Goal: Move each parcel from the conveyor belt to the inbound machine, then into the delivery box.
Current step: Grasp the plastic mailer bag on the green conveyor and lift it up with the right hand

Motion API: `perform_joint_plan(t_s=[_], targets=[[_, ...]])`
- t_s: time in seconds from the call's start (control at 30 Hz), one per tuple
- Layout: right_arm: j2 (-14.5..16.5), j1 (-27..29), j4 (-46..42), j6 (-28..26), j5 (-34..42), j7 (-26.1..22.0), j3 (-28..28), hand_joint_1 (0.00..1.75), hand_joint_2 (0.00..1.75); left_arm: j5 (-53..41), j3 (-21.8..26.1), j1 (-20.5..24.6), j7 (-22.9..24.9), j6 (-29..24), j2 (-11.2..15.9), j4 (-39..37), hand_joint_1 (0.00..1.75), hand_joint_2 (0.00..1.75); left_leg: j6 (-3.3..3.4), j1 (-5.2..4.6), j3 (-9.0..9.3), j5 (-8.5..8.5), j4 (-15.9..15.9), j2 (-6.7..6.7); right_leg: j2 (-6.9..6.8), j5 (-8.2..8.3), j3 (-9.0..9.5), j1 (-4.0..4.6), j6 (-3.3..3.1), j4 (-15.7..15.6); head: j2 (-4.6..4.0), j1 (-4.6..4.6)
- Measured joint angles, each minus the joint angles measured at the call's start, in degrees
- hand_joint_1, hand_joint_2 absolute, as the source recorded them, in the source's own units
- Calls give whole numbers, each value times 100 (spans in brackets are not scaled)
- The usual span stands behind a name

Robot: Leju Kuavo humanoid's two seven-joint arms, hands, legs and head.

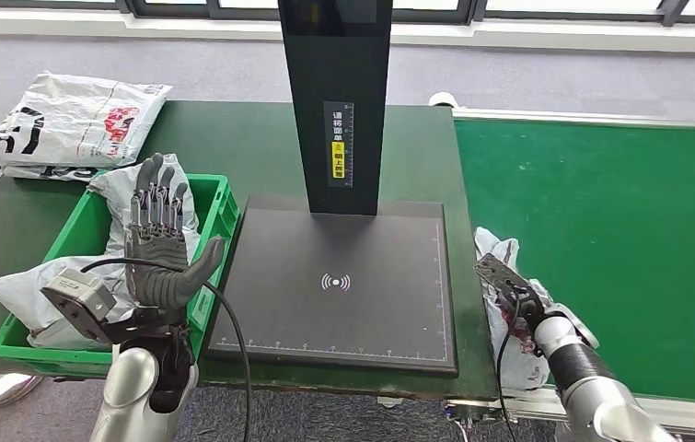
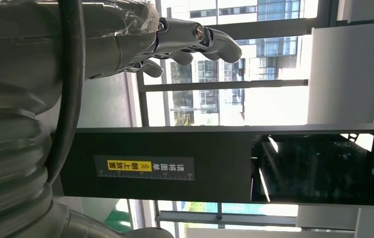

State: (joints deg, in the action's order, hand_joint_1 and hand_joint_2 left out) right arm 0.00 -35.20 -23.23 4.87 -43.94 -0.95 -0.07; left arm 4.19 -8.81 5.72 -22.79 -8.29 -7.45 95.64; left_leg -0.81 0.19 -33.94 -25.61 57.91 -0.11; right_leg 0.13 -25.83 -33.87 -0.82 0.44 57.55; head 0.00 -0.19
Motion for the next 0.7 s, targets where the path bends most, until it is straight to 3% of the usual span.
perform_joint_plan(t_s=[0.17,0.4,0.7], targets=[[-151,51,-326,35,1252,-531,-280,175,175,9,40,-147,-21,-79,2,160,0,175,0,-1,-3,-1,0,3,4,1,-7,-2,0,0,0,0],[-347,200,-1212,153,2210,-677,-454,175,175,-25,121,-275,-40,-206,2,311,0,175,0,-1,-6,0,0,-1,1,1,-7,-3,0,0,0,0],[-492,392,-2246,157,2736,-701,-457,175,175,-45,200,-380,-83,-309,1,464,0,175,0,-2,-8,0,1,-1,1,1,-9,-3,0,0,0,0]])
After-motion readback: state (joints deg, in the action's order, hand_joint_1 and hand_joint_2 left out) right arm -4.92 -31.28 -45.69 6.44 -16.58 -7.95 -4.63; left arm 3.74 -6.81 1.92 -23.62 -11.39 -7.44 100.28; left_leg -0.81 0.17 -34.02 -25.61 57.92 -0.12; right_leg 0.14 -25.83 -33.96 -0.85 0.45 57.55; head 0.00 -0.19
